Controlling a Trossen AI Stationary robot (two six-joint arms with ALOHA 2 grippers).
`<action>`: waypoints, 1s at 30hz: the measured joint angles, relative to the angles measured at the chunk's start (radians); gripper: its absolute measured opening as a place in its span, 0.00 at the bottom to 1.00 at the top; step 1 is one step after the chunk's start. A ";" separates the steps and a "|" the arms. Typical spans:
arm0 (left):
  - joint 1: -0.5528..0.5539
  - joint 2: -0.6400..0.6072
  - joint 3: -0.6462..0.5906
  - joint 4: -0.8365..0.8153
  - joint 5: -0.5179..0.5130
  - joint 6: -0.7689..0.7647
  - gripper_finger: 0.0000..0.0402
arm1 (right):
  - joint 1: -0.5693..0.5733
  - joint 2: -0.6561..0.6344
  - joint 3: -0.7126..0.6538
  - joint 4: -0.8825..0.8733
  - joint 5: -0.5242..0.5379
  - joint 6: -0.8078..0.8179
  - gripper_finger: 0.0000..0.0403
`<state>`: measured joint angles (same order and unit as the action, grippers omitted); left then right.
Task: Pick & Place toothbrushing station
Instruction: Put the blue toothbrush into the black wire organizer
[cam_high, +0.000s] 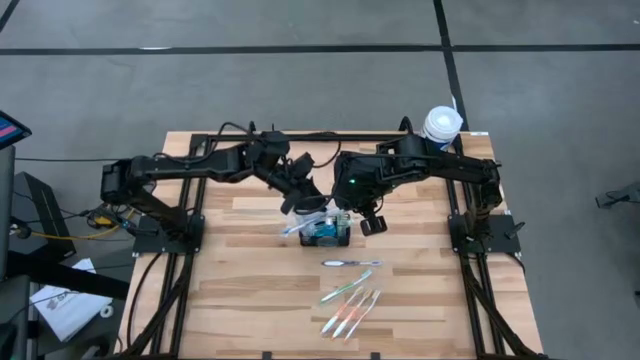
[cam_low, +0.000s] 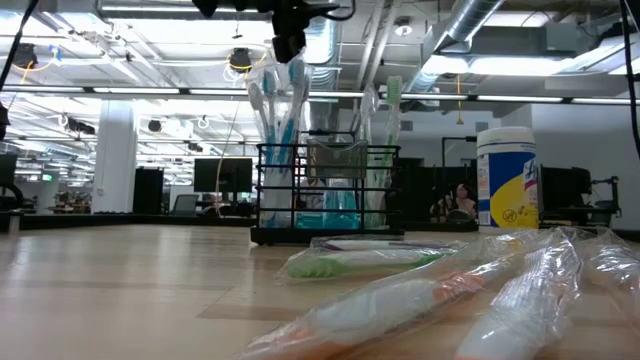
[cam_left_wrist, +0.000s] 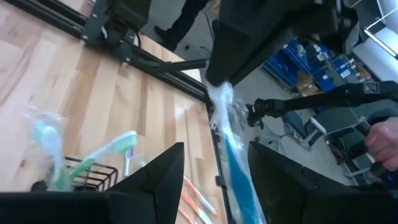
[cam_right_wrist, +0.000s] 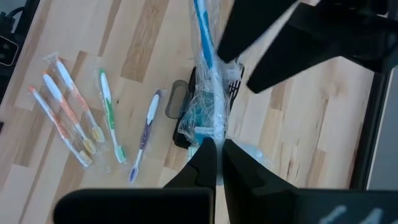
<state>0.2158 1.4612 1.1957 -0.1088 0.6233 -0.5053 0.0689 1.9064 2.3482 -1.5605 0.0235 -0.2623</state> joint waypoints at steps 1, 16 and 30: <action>0.006 0.000 0.000 0.000 0.012 0.000 0.43 | 0.000 0.000 0.000 0.000 0.000 0.000 0.00; -0.020 0.000 0.000 0.001 0.032 0.000 0.43 | -0.006 0.000 0.000 0.008 -0.026 -0.023 0.00; -0.021 0.000 0.000 0.001 0.032 0.000 0.43 | -0.013 0.000 0.000 0.051 -0.025 -0.029 0.00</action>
<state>0.1951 1.4612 1.1957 -0.1078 0.6556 -0.5053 0.0563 1.9064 2.3478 -1.5097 -0.0017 -0.2909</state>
